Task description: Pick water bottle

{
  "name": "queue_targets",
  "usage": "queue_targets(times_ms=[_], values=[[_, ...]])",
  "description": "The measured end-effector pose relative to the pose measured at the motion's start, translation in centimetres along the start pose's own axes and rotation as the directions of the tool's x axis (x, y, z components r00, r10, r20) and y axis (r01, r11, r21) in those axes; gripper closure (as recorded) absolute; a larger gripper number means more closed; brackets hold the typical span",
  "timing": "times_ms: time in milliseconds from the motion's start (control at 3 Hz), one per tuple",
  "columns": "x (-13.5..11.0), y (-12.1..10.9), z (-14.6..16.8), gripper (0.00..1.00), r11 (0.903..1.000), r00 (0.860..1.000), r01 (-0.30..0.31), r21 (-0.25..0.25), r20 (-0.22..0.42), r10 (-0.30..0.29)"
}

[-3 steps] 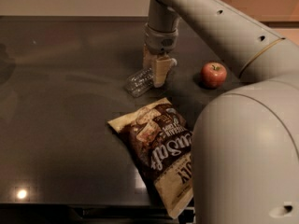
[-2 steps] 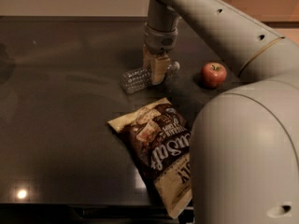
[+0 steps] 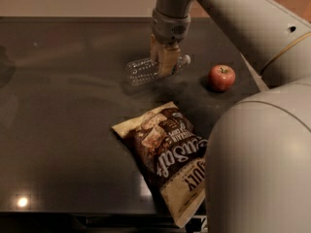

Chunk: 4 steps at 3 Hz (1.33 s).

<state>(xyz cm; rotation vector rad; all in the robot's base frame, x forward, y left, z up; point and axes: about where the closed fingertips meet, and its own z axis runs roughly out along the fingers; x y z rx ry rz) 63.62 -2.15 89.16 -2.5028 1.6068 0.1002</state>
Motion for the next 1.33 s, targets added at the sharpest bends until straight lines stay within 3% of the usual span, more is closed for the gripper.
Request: queue_targets(times_ms=[667,1000,1333], values=[[-2.1,-0.9,-6.1,1.00,0.9901,0.996,0.078,0.117,0.022,-0.081],[-2.8,-2.7,-7.9,1.00,0.9764,0.995,0.089,0.196,0.033,-0.098],[-3.0,-3.5,-7.8,1.00,0.9709,0.994,0.089,0.222,0.036,-0.099]])
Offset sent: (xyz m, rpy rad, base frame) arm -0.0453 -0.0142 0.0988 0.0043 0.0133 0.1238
